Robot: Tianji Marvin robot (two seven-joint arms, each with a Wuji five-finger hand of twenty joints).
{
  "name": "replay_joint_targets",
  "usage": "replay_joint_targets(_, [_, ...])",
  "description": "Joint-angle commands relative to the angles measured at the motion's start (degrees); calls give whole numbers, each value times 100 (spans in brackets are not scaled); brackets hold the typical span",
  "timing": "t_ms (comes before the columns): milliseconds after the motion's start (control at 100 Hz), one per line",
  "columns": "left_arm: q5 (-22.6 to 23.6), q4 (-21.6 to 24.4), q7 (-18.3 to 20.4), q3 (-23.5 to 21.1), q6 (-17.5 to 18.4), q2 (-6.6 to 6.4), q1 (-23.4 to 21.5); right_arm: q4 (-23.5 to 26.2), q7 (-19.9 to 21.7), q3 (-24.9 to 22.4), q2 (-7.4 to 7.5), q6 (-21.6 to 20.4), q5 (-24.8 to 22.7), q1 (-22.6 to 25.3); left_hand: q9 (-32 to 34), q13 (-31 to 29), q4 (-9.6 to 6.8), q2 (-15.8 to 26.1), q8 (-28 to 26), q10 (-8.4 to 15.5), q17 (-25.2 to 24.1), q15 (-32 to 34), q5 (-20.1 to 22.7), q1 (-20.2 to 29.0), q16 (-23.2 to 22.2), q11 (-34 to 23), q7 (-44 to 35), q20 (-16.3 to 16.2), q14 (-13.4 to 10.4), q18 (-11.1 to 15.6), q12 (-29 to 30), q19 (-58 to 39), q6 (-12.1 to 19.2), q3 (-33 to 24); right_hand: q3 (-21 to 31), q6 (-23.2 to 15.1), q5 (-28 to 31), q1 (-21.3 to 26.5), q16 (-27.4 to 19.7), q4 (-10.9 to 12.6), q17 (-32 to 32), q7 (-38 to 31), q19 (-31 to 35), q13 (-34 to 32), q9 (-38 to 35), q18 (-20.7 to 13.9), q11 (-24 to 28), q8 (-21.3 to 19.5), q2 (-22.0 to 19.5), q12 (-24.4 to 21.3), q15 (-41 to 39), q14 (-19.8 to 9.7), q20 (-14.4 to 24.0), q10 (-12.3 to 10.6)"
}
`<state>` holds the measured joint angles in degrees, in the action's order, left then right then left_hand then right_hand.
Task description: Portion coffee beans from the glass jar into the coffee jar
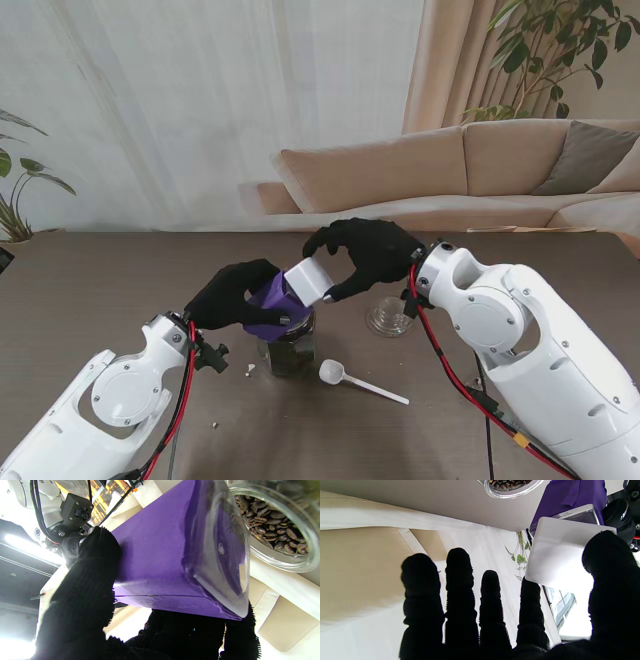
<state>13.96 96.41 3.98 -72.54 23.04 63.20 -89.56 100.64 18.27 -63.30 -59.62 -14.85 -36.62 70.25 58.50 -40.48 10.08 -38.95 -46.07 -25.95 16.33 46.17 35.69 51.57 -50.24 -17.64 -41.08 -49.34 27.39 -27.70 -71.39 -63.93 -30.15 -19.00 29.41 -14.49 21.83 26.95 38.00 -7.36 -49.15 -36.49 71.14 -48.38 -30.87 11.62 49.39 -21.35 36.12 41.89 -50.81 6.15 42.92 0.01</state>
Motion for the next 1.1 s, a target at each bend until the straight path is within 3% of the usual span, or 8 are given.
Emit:
replay_joint_targets(0, [-11, 94, 89, -1, 3, 33, -17, 76, 179, -5, 0, -68, 15, 62, 442, -176, -324, 798, -450, 470, -127, -23, 530, 1008, -47, -399, -2158, -161, 176, 384, -136, -254, 239, -2201, -197, -41, -193, 176, 70, -55, 2112, 99, 244, -66, 15, -96, -68, 68, -28, -26, -27, -80, -102, -163])
replay_joint_targets(200, [-20, 96, 96, 1, 5, 32, -13, 97, 245, 8, 15, -131, 71, 71, 438, -181, -322, 799, -452, 465, -124, -21, 534, 1006, -48, -398, -2158, -161, 172, 380, -135, -255, 238, -2202, -175, -34, -215, 452, 90, -53, 2125, 110, 229, -143, -50, -99, -116, 148, 128, -68, -35, -101, -107, -187])
replay_joint_targets(450, [-27, 77, 100, 9, 31, 32, 10, 40, 13, 75, -30, -127, 46, 106, 438, -177, -321, 797, -452, 470, -120, -21, 527, 1003, -48, -399, -2155, -162, 170, 382, -134, -258, 242, -2206, -131, -197, 785, 776, 149, -79, 1932, -458, 263, -547, -675, -39, -109, -77, 316, -107, -171, -159, -114, -158])
replay_joint_targets(650, [-25, 66, 90, 20, 34, 35, 22, 19, -53, 110, -64, 105, 198, 134, 433, -175, -322, 796, -453, 469, -121, -21, 529, 1010, -48, -398, -2159, -161, 173, 387, -136, -259, 241, -2207, -171, -25, 1416, 356, 218, -78, 1887, -832, 314, -731, -1078, 40, -137, -440, -10, -65, -280, -95, -118, -32])
replay_joint_targets(920, [-35, 38, 78, 49, 48, 39, 49, 75, 66, 169, -72, 487, 421, 156, 442, -176, -322, 795, -451, 471, -120, -19, 530, 1006, -48, -401, -2161, -161, 165, 388, -136, -260, 244, -2207, 136, 879, 1885, -532, 296, 156, 1907, -874, 408, -824, -1304, 133, -134, -722, -460, 42, -488, -11, -70, 190])
replay_joint_targets(990, [-36, 36, 71, 53, 50, 41, 53, 97, 81, 193, -75, 591, 431, 159, 438, -178, -321, 800, -448, 470, -122, -21, 531, 1005, -47, -399, -2160, -161, 172, 388, -132, -259, 240, -2206, 811, 1052, 2064, -798, 288, 98, 1888, -900, 435, -889, -1433, 176, -144, -789, -637, 66, -557, -1, -46, 231])
replay_joint_targets(1060, [-36, 31, 67, 58, 52, 42, 58, 119, 66, 221, -83, 684, 416, 160, 439, -179, -321, 797, -448, 468, -123, -20, 534, 1005, -47, -400, -2160, -160, 170, 392, -133, -258, 236, -2204, 1950, 1149, 2402, -1247, 283, -78, 1833, -1002, 462, -1031, -1611, 210, -154, -849, -521, 69, -620, 6, -47, 255])
replay_joint_targets(1090, [-37, 30, 65, 60, 51, 43, 59, 137, 71, 233, -84, 736, 411, 161, 436, -180, -322, 796, -445, 466, -127, -20, 530, 1009, -47, -398, -2156, -159, 174, 389, -132, -256, 237, -2205, 2137, 1160, 2513, -1347, 287, -110, 1823, -1033, 472, -1082, -1679, 225, -146, -863, -542, 72, -642, 15, -45, 265])
